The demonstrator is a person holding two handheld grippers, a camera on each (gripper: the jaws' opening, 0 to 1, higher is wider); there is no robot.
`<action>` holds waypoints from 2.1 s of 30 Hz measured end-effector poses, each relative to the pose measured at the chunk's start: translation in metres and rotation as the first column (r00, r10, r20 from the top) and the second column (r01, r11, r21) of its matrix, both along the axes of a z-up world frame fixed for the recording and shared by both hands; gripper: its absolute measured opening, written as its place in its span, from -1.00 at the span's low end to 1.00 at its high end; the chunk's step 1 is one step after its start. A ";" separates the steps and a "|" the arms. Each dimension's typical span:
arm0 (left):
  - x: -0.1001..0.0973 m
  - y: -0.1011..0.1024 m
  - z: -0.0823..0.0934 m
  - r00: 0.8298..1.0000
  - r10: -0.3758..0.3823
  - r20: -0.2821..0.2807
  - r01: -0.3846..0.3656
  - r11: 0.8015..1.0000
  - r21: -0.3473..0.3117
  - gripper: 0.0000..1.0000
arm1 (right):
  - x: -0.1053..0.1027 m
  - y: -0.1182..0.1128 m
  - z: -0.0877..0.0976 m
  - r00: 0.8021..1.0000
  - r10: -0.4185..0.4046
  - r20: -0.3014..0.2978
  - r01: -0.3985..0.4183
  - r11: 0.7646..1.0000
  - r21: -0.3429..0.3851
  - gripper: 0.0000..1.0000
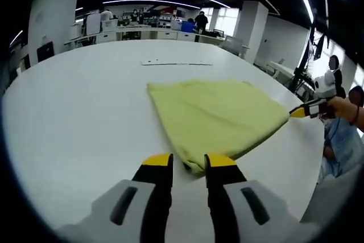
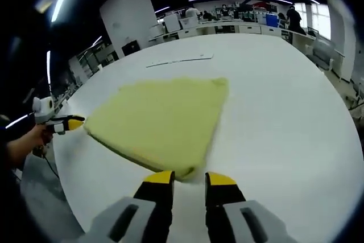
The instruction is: Fold the garment on the visible template until the final outline fits inside the template.
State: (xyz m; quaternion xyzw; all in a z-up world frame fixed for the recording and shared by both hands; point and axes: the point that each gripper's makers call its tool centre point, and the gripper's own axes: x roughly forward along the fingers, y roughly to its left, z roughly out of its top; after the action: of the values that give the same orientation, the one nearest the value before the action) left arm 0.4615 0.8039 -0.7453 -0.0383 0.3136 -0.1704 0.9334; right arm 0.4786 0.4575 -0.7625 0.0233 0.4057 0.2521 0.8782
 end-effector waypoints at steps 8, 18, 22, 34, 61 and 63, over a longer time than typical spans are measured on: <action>-0.006 0.000 -0.012 0.999 0.018 -0.037 -0.019 1.000 -0.014 -0.77 | 0.001 0.001 -0.006 0.999 -0.043 -0.007 0.044 0.999 0.028 -0.88; -0.007 -0.007 -0.019 0.997 0.029 -0.066 -0.033 0.998 -0.060 -0.93 | 0.007 0.000 -0.010 0.997 -0.076 -0.006 0.076 0.996 0.056 -1.00; -0.007 -0.008 -0.020 0.997 0.029 -0.067 -0.033 0.998 -0.062 -0.97 | 0.008 0.000 -0.011 0.997 -0.080 -0.001 0.080 0.995 0.056 -1.00; -0.009 -0.006 -0.017 0.998 0.019 -0.060 -0.023 0.998 -0.054 -1.00 | 0.008 -0.002 -0.007 0.998 -0.049 0.046 0.047 0.998 0.040 -1.00; -0.020 -0.001 -0.016 0.992 -0.116 -0.042 0.120 0.987 0.107 -1.00 | -0.002 -0.016 0.005 0.997 -0.019 0.070 0.021 0.999 -0.037 -1.00; -0.021 -0.001 -0.016 0.992 -0.120 -0.044 0.124 0.987 0.102 -1.00 | -0.005 -0.015 0.004 0.998 -0.020 0.064 0.022 0.999 -0.037 -1.00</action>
State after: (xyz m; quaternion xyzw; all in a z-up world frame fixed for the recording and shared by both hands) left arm 0.4401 0.8026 -0.7613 0.0267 0.3415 -0.2097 0.9158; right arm 0.4732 0.4424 -0.7585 0.0031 0.3820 0.2360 0.8935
